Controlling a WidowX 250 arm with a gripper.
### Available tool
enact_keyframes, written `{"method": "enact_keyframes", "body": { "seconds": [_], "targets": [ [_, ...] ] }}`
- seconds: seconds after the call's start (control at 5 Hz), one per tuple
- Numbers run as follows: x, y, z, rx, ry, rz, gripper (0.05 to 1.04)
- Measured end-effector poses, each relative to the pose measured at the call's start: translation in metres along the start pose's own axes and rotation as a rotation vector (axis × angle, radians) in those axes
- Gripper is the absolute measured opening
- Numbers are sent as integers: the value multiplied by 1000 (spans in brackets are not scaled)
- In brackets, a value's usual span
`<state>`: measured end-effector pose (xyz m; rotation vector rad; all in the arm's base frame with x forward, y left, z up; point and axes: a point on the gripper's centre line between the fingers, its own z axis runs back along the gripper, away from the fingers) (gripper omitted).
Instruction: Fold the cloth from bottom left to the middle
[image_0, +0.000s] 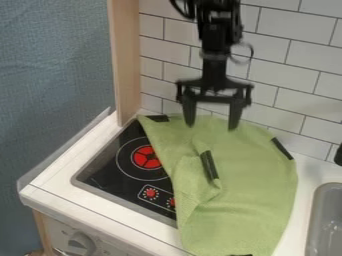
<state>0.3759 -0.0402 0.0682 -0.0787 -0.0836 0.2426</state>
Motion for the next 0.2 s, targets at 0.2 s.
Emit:
{"method": "enact_keyframes", "body": {
  "seconds": [0.2],
  "targets": [
    [-15,15,18,20,-19,-67,999]
  ]
}}
